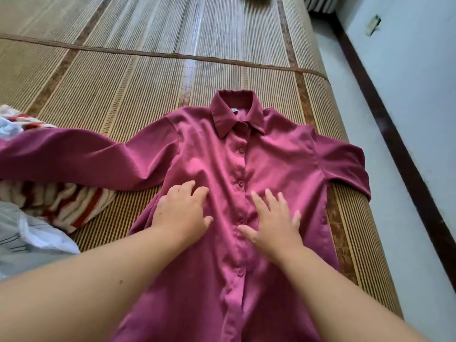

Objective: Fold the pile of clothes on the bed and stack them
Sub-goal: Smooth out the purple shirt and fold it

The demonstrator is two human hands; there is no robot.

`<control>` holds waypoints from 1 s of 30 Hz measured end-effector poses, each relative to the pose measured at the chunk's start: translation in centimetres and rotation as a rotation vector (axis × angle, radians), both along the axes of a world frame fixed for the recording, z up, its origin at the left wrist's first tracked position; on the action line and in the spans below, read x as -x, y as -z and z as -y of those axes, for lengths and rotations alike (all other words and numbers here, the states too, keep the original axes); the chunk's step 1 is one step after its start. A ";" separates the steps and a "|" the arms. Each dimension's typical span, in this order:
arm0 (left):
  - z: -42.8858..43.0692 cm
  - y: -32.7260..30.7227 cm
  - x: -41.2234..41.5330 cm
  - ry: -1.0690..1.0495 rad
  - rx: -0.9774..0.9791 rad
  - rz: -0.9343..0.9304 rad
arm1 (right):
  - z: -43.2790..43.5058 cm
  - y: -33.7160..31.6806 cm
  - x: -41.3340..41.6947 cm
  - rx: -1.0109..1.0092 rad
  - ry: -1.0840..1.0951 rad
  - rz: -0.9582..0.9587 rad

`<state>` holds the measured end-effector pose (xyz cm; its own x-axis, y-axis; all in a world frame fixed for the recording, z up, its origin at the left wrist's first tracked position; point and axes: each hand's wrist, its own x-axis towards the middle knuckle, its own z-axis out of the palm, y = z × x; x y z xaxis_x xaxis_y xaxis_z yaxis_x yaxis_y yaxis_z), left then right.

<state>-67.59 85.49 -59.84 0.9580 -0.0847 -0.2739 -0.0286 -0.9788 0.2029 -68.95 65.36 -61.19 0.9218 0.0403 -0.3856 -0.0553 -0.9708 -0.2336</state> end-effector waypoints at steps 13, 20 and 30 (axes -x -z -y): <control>2.0 7.7 -18.0 0.008 -0.176 -0.086 | 1.3 5.8 -20.0 0.021 -0.078 0.051; 0.5 9.7 -21.0 -0.033 -0.103 0.051 | 1.1 7.6 -25.1 0.056 -0.048 0.093; 0.4 10.0 -27.9 -0.070 -0.094 0.068 | 0.6 8.1 -32.3 0.068 -0.063 0.108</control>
<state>-39.71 85.10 -69.87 0.9774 0.0055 -0.2113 0.0294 -0.9935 0.1101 -36.62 64.81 -69.26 0.9545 0.0764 -0.2884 0.0279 -0.9853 -0.1687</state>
